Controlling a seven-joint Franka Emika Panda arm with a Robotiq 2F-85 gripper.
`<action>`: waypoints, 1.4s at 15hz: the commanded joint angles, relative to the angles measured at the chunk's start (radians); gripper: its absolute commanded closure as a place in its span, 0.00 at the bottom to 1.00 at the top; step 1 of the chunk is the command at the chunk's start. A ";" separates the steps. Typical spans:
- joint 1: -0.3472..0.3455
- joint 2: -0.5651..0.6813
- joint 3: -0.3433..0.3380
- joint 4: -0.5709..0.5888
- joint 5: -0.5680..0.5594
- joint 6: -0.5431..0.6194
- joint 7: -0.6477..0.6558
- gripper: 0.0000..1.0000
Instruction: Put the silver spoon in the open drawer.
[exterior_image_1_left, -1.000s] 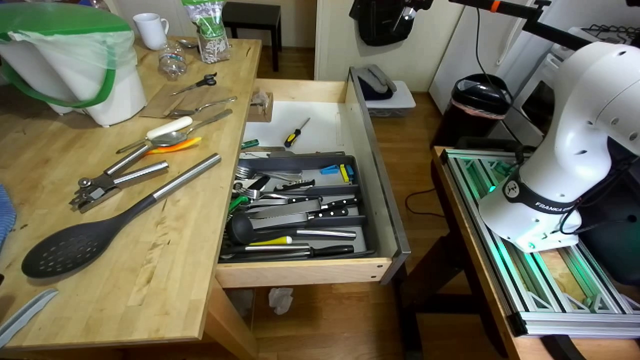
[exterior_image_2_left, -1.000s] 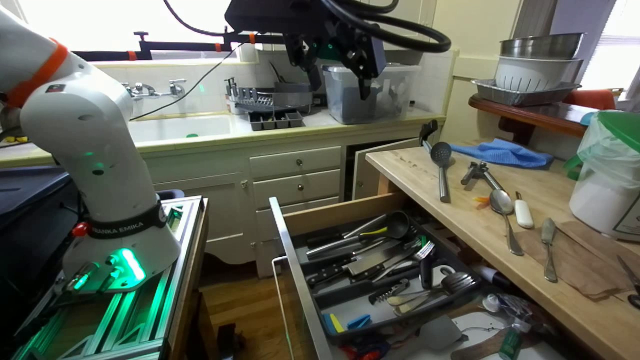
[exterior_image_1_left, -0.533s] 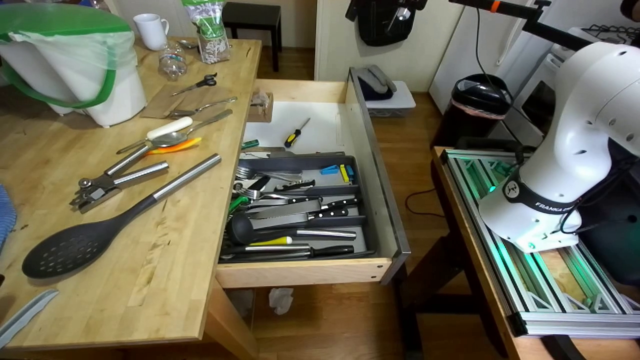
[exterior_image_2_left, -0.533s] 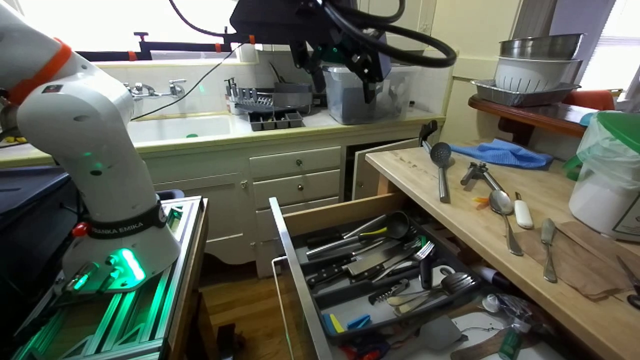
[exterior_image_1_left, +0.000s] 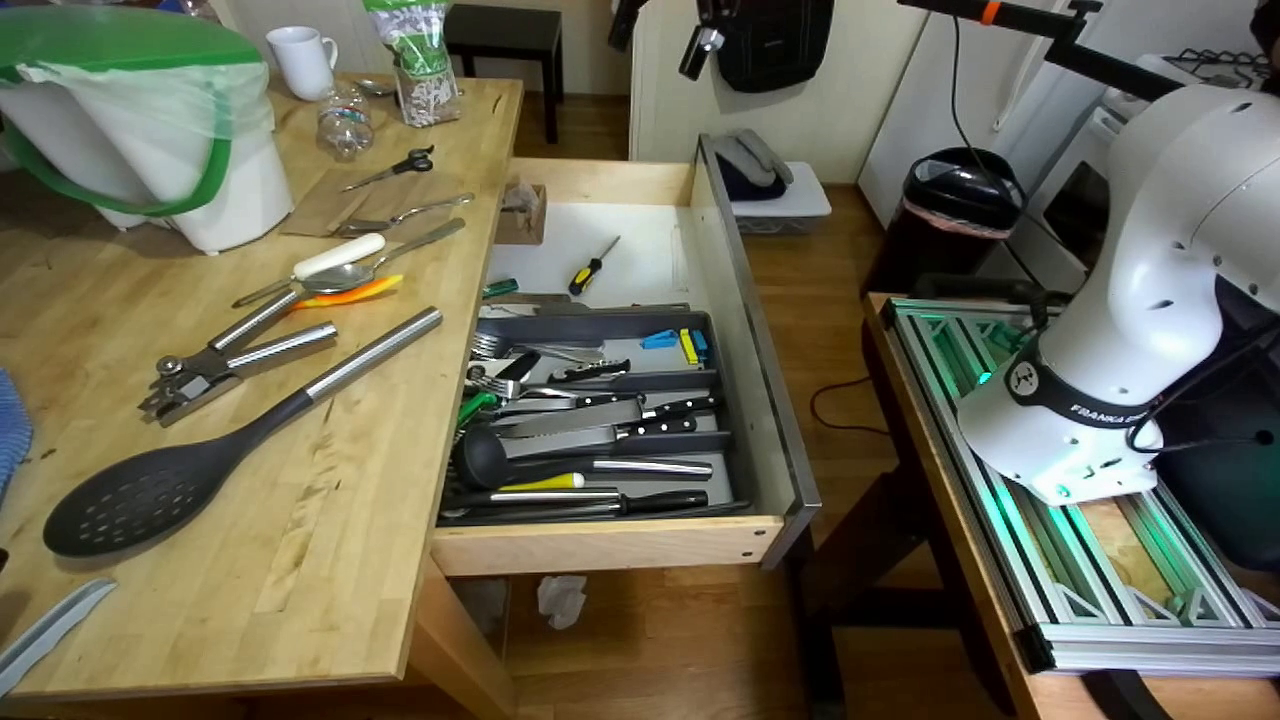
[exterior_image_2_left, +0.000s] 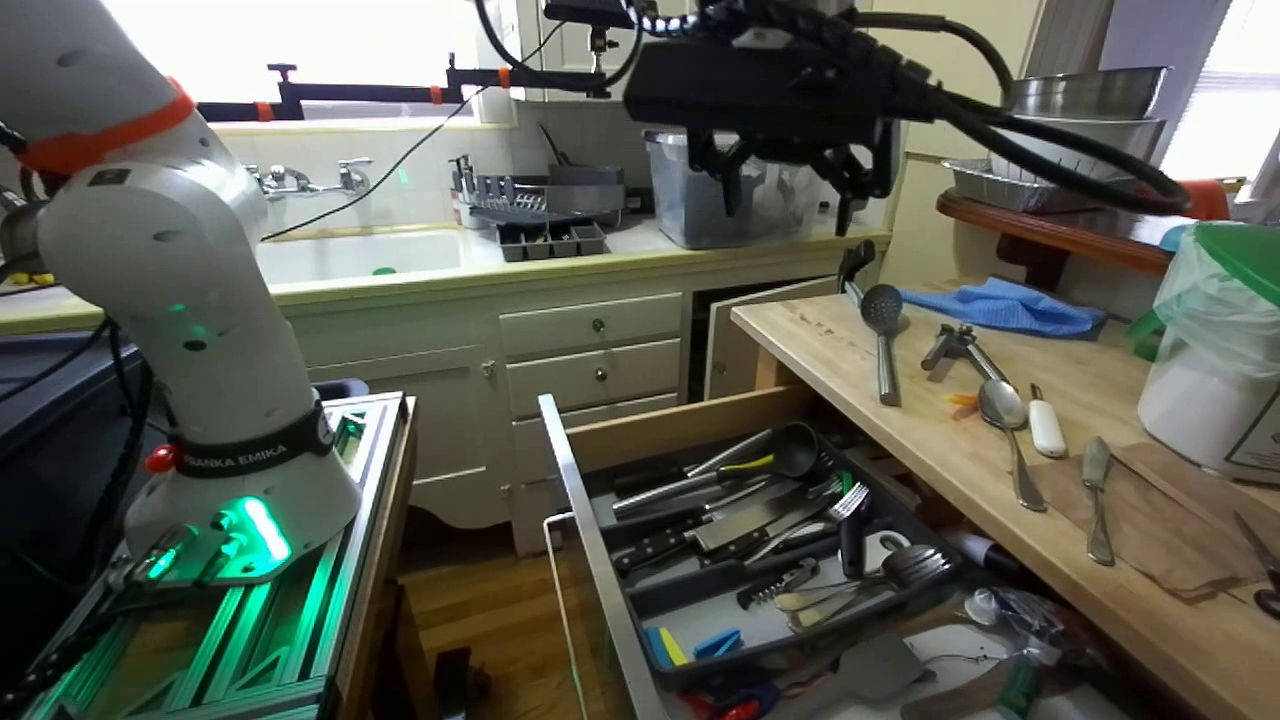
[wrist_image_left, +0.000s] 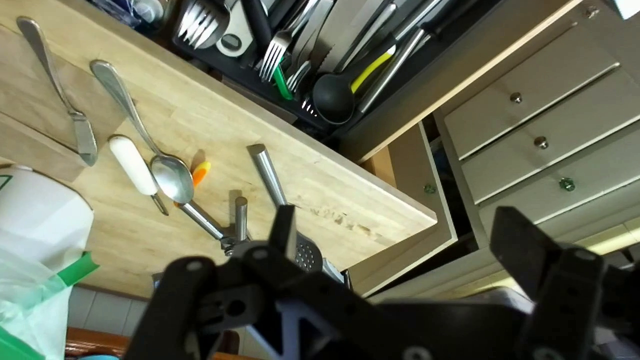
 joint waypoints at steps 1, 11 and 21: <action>-0.040 0.229 0.066 0.140 0.171 0.014 -0.111 0.00; -0.347 0.579 0.390 0.425 0.235 0.066 -0.128 0.00; -0.425 0.645 0.458 0.466 0.207 0.076 -0.057 0.00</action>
